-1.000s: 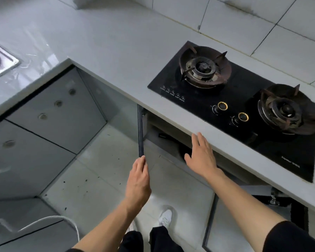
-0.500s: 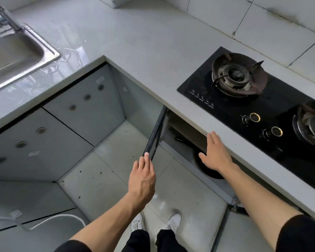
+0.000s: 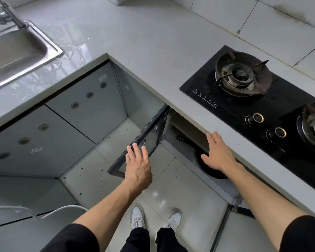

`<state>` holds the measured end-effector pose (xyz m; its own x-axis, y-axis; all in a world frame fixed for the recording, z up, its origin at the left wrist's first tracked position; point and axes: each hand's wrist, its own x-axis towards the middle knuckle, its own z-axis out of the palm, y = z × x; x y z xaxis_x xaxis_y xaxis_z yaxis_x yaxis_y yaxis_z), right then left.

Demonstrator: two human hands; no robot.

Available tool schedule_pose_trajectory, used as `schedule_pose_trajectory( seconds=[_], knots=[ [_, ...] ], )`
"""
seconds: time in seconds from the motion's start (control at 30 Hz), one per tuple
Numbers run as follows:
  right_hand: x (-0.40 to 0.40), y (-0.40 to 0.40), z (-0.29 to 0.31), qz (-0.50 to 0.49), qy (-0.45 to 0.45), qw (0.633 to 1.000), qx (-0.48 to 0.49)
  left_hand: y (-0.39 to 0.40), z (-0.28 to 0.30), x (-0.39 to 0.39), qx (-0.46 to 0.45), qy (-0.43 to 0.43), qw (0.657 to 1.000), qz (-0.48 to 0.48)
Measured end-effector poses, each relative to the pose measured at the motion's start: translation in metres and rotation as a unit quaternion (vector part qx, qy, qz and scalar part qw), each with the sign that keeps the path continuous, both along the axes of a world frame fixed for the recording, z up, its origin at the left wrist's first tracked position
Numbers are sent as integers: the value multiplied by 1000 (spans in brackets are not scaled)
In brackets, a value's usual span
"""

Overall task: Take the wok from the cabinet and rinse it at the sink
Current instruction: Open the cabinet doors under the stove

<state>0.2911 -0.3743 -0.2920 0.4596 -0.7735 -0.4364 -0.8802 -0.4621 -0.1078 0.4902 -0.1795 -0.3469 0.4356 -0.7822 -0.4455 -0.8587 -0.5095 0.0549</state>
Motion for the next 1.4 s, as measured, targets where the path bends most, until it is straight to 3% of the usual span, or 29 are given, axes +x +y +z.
schedule_pose_trajectory(
  seconds=[0.37, 0.63, 0.8, 0.97, 1.2, 1.4],
  knots=[
    [5, -4, 5, 11, 45, 999, 12, -7, 0, 51, -15, -43, 999, -6],
    [0, -8, 9, 21, 33, 999, 10, -10, 5, 40, 12, -45, 999, -22],
    [-17, -1, 8, -48, -106, 991, 60, -25, 19, 41, 1, 5, 999, 36],
    [-49, 37, -1, -100, -210, 972, 30, -35, 23, 20, -57, -1, 997, -52],
    [-119, 99, -43, -172, -178, 968, 51, -53, -1, -45, -63, 96, 985, -130],
    [-154, 125, -79, -237, -125, 960, 78, -54, -22, -69, -54, 104, 980, -161]
  ],
)
